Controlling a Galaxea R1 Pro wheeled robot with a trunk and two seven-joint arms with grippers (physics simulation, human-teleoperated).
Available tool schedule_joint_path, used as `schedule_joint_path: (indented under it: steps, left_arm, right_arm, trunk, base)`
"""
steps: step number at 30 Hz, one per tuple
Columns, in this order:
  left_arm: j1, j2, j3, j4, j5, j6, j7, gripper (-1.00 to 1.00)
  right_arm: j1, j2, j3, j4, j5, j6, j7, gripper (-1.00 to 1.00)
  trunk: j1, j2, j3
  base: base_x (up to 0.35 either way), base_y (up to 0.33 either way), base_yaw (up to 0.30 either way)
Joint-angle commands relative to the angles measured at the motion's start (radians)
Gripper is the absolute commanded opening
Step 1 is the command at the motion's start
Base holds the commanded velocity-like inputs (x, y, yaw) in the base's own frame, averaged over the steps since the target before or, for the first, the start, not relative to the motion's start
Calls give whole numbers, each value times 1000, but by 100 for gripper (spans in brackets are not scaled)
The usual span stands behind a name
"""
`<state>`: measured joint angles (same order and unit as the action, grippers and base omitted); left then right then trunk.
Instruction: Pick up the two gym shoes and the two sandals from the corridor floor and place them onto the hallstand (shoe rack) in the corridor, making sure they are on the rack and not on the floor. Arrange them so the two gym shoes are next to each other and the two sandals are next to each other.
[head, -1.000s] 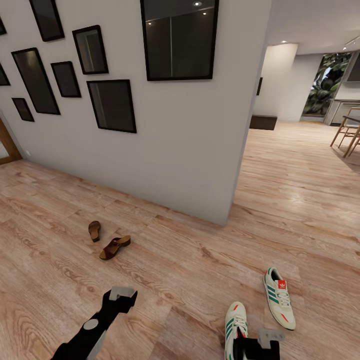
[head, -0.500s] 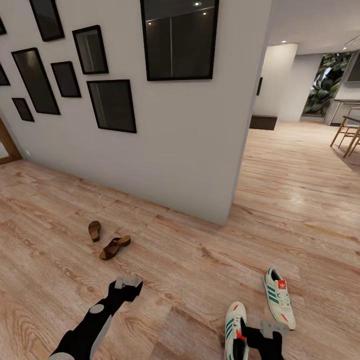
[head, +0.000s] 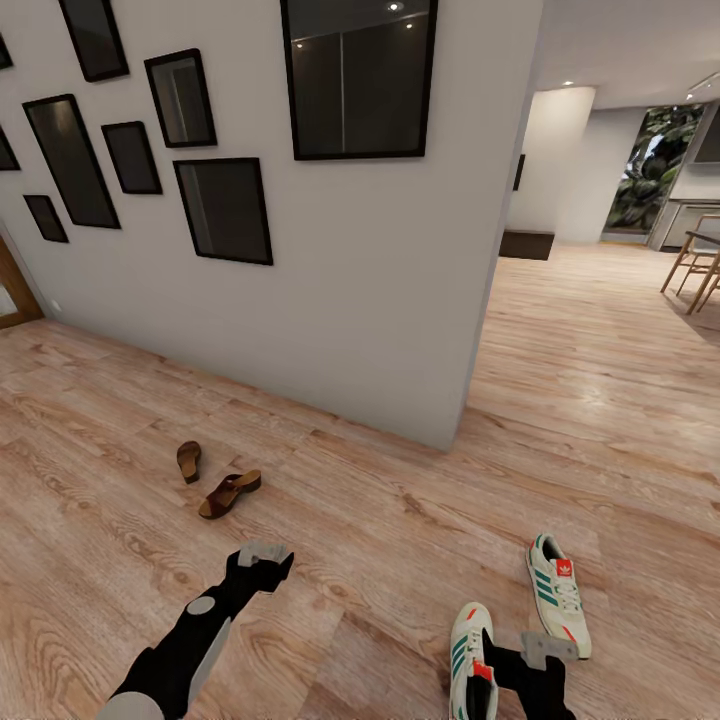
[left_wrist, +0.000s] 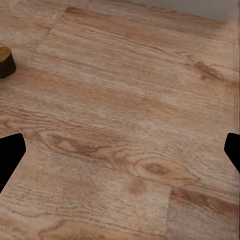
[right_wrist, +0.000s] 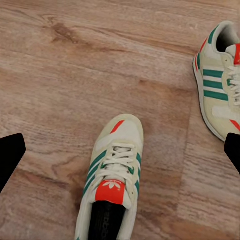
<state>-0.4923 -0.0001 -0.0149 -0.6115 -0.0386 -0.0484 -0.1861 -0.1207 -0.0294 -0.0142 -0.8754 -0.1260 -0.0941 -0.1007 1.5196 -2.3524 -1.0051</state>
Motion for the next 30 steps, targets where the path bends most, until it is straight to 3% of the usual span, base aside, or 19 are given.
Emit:
schedule_joint_path:
  steps: [1, 3, 4, 6, 9, 21, 30]
  left_arm:
    - [-4, 0, -1, 1, -4, -3, -5, 100]
    - [-11, 0, -7, 1, -4, -3, -12, 100]
    - [-19, 0, -37, 2, -5, 3, -18, 100]
    - [-22, 0, -62, 3, -6, 16, -20, 100]
    - [-24, 1, -84, 9, -6, 28, -22, 100]
    - [-23, 6, -98, 21, -4, 30, -24, 100]
    - [-23, 10, -99, 22, -4, 23, -24, 100]
  right_arm:
    - [0, 0, 2, 0, -10, -4, -2, 100]
    - [0, 0, 2, 0, -10, -4, -2, 100]
    - [-1, 0, 1, 0, -10, -4, -2, 100]
    - [-1, 0, 1, 0, -10, -4, -2, 100]
    - [-1, 0, 1, 0, -10, -4, -2, 100]
    - [-1, 0, -10, 1, -10, -4, -2, 100]
    - [0, 0, -31, 1, -10, -4, -2, 100]
  trunk:
    - [4, -8, -4]
    - [11, -22, -10]
    - [15, -29, -13]
    - [23, -43, -20]
    - [34, -64, -30]
    - [80, -148, -83]
    - [84, -150, -132]
  base:
    - [0, 0, 0]
    - [0, 0, 0]
    - [0, 0, 0]
    - [0, 0, 0]
    - [0, 0, 0]
    - [0, 0, 0]
    - [0, 0, -40]
